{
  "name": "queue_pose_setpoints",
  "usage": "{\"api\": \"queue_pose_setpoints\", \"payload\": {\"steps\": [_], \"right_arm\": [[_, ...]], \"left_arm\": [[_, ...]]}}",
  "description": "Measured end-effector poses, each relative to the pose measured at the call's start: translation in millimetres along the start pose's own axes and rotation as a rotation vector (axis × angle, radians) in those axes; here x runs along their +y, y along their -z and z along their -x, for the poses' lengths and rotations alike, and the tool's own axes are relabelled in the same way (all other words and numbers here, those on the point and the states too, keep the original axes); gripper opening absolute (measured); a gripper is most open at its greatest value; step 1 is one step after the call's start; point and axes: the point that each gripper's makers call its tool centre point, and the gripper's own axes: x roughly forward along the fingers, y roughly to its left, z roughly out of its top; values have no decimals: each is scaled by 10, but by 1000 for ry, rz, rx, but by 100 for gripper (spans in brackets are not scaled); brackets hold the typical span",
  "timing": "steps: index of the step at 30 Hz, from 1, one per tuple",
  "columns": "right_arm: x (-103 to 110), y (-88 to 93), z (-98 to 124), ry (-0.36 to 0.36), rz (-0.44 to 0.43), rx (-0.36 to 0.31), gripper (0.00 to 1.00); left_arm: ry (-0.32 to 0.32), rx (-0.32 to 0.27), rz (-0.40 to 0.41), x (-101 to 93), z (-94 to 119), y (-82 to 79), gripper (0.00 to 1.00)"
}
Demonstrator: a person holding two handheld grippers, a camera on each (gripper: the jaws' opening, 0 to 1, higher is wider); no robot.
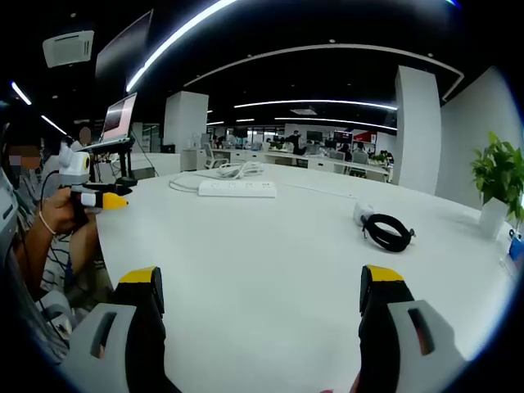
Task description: Straighten the power strip on the desk, plug the charger into it
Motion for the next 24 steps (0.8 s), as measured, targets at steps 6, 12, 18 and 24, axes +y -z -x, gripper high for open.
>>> {"api": "queue_pose_setpoints", "payload": {"steps": [6, 12, 18, 24], "right_arm": [[3, 1, -15, -4, 1, 0, 99], [15, -64, -93, -15, 28, -2, 100], [9, -105, -188, -32, 58, 1, 100], [0, -160, -313, -61, 64, -11, 100]], "left_arm": [[-6, 4, 0, 37, -35, 23, 89], [-11, 21, -18, 88, -101, 45, 88], [-6, 17, -20, 105, -146, 10, 88], [-5, -9, 13, 147, -207, -55, 88]]}}
